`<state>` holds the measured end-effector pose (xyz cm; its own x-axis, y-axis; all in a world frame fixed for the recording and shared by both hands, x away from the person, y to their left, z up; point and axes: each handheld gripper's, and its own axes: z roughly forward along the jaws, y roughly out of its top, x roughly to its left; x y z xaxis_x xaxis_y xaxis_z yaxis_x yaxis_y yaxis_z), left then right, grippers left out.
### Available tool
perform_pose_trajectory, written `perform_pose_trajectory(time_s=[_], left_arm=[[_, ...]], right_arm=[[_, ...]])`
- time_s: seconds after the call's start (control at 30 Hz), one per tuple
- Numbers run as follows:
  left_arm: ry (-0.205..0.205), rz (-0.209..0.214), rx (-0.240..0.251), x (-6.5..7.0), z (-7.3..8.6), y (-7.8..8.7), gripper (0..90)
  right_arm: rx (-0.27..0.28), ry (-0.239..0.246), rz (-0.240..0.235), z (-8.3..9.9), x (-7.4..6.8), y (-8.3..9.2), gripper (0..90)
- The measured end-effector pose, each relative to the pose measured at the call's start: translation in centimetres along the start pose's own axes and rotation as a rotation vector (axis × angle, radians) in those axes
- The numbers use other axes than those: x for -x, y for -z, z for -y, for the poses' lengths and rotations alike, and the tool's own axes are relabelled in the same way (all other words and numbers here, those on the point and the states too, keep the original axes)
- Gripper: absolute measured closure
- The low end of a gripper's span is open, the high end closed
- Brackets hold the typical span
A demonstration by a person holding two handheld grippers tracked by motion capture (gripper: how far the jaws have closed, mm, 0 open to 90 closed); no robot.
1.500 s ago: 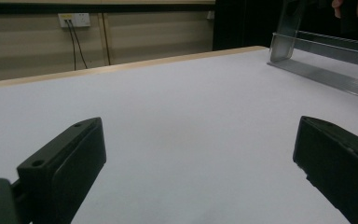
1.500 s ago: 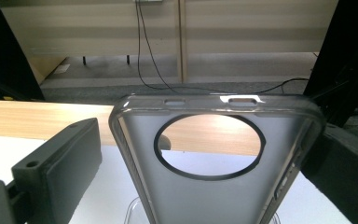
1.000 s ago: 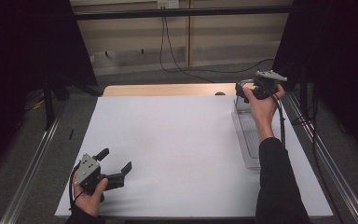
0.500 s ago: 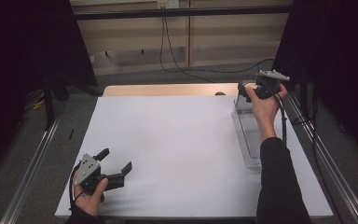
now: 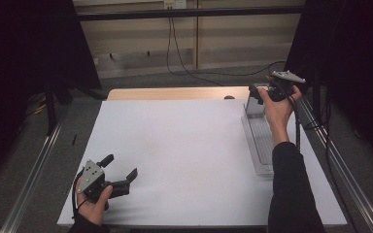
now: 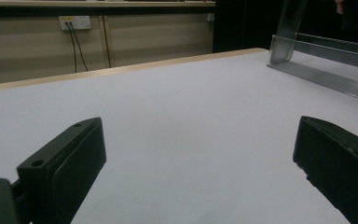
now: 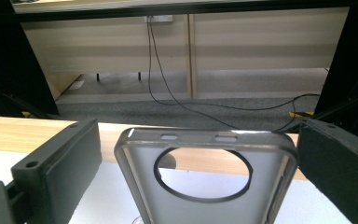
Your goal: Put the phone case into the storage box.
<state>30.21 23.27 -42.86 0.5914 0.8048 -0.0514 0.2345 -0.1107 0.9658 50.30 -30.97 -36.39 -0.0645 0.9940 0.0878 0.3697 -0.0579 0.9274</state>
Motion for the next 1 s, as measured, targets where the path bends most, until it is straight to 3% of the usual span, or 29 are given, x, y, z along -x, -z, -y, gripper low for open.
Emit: perform_pose_trajectory(time_s=[0.23,0.53,1.0], left_arm=[[-0.002,0.0,-0.001,0.0,0.0,0.0,2.4],[-0.004,-0.003,0.003,0.0,0.0,0.0,2.4],[-0.008,-0.014,0.016,0.0,-0.1,0.2,2.4]], right_arm=[[0.03,0.016,-0.02,-0.3,-0.1,0.2,0.0],[0.062,-0.001,-0.035,-0.8,0.4,0.7,0.0],[0.098,0.041,-0.06,-1.5,0.2,2.2,0.2]])
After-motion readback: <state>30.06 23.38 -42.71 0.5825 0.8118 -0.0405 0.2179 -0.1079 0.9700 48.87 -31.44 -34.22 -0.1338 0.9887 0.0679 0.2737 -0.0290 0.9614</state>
